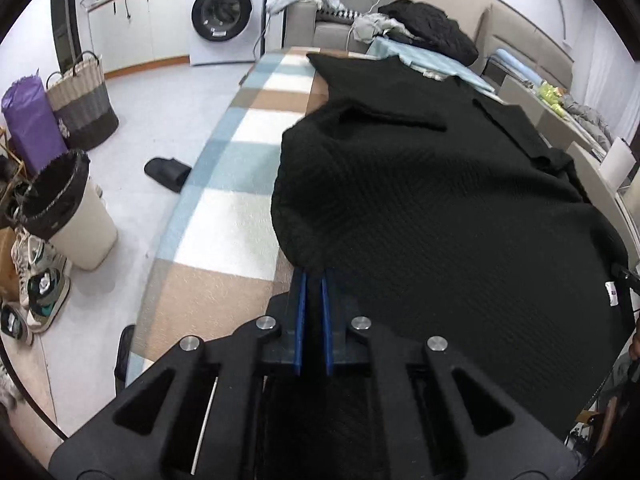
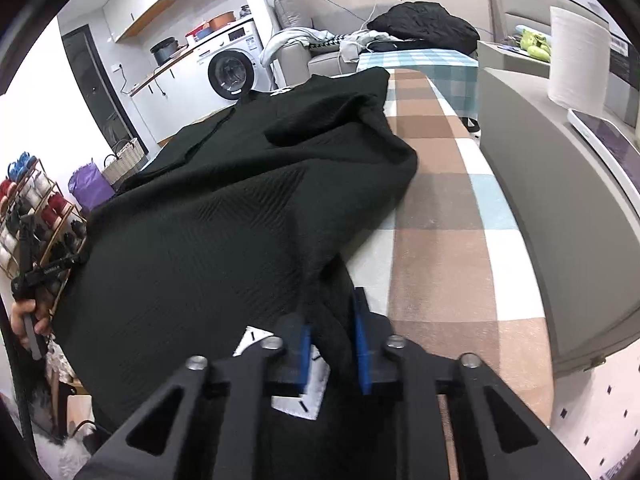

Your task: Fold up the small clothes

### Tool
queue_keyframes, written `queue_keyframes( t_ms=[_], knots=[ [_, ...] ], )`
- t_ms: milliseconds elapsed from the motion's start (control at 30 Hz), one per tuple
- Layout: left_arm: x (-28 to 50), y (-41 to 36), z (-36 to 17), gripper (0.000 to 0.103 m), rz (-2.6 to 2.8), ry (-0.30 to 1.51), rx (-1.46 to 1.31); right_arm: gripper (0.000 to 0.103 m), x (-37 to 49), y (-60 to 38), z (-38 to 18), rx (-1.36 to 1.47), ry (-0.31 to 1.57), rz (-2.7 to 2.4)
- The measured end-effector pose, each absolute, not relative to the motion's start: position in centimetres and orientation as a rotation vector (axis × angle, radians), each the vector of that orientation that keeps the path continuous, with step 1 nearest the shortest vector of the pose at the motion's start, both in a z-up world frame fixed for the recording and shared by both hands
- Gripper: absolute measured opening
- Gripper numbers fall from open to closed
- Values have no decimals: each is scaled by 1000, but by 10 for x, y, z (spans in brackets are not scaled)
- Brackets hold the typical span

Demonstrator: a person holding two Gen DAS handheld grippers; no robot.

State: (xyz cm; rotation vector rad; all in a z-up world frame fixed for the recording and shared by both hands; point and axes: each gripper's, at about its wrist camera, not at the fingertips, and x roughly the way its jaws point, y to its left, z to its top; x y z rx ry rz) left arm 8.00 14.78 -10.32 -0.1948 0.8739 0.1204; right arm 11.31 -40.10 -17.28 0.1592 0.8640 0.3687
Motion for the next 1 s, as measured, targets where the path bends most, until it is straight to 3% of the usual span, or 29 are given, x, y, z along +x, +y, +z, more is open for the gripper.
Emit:
queue_keyframes(
  t_ms=[100, 267, 333, 367, 467, 633, 767, 833, 867, 933, 967, 1000],
  knots=[
    [75, 157, -93, 5, 120, 838, -218, 6, 107, -396, -168, 190, 866, 451],
    [70, 169, -89, 5, 122, 821, -269, 6, 95, -397, -156, 253, 817, 517],
    [70, 169, -92, 7, 132, 846, -267, 11, 99, -403, -161, 255, 830, 477],
    [70, 168, -94, 13, 138, 854, -262, 14, 100, -406, -163, 264, 843, 467],
    [72, 167, -99, 50, 167, 883, -248, 31, 105, -410, -171, 279, 865, 453],
    [78, 169, -106, 52, 177, 892, -256, 40, 109, -408, -177, 269, 878, 465],
    [86, 167, -112, 50, 181, 886, -243, 40, 110, -405, -180, 261, 886, 459],
    [90, 166, -112, 28, 170, 883, -237, 40, 110, -403, -179, 254, 885, 457],
    [91, 167, -113, 8, 164, 883, -243, 40, 111, -402, -179, 255, 886, 451],
    [90, 167, -111, 5, 146, 865, -264, 39, 113, -400, -179, 257, 887, 443],
    [88, 166, -109, 5, 146, 849, -260, 34, 114, -398, -178, 252, 886, 436],
    [86, 165, -105, 5, 141, 833, -254, 18, 115, -396, -178, 240, 882, 431]
  ],
)
